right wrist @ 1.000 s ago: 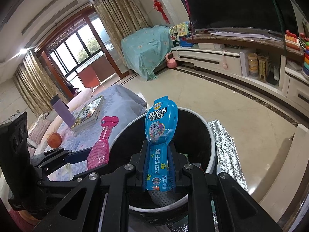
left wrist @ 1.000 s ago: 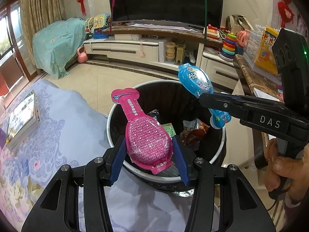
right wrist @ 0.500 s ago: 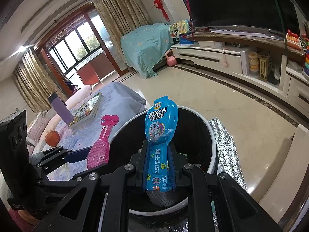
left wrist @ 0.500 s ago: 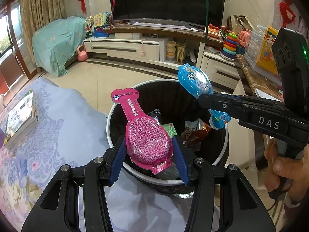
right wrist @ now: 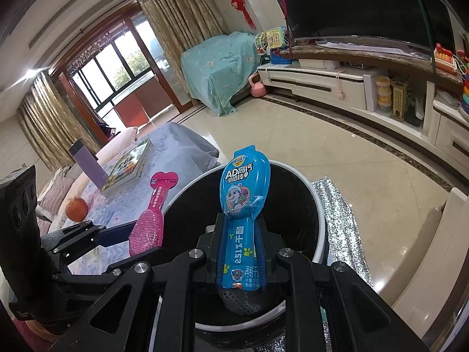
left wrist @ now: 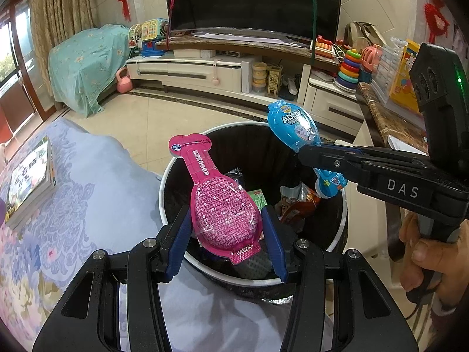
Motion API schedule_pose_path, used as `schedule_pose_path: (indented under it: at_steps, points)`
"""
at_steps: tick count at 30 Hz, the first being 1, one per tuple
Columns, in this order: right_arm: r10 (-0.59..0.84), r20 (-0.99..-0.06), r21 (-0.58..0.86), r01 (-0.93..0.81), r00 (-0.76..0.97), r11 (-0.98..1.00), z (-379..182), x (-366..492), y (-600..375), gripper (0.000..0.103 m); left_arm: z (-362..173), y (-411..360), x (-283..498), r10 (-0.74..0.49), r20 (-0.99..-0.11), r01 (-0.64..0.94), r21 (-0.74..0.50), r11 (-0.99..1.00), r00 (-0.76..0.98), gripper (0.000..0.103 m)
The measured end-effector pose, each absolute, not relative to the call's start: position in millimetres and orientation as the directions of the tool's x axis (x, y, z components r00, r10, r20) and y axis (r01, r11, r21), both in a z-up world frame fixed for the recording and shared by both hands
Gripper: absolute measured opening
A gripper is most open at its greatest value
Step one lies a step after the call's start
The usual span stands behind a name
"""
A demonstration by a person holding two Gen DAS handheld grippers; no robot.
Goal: Collect trash
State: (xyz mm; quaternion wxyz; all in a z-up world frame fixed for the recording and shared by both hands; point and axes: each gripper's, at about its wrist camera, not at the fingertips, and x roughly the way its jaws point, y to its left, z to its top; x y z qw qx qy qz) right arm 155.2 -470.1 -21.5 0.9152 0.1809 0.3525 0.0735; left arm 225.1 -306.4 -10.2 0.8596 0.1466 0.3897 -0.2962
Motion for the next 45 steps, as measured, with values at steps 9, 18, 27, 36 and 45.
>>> schedule_pose_path:
  at_steps: [9,18,27,36,45]
  points:
    - [0.259,-0.622,0.382,-0.003,0.739,0.924,-21,155,-473,0.018,-11,-309,227,-0.396,-0.757,0.624,0.019,0.782,0.519,0.047]
    - [0.254,-0.630,0.373,-0.001,0.734,0.928,-21,156,-475,0.018,-12,-310,227,-0.403,-0.760,0.626,0.007,0.780,0.510,0.047]
    - [0.255,-0.636,0.374,0.002,0.728,0.928,-19,159,-478,0.018,-11,-313,228,-0.410,-0.763,0.628,-0.007,0.778,0.499,0.048]
    - [0.257,-0.628,0.402,0.023,0.734,0.915,-14,159,-483,0.047,-6,-310,224,-0.400,-0.760,0.627,0.012,0.779,0.512,0.065]
    - [0.231,-0.570,0.427,0.044,0.789,0.903,2,125,-480,0.085,-1,-258,206,-0.409,-0.719,0.542,-0.054,0.839,0.562,0.074]
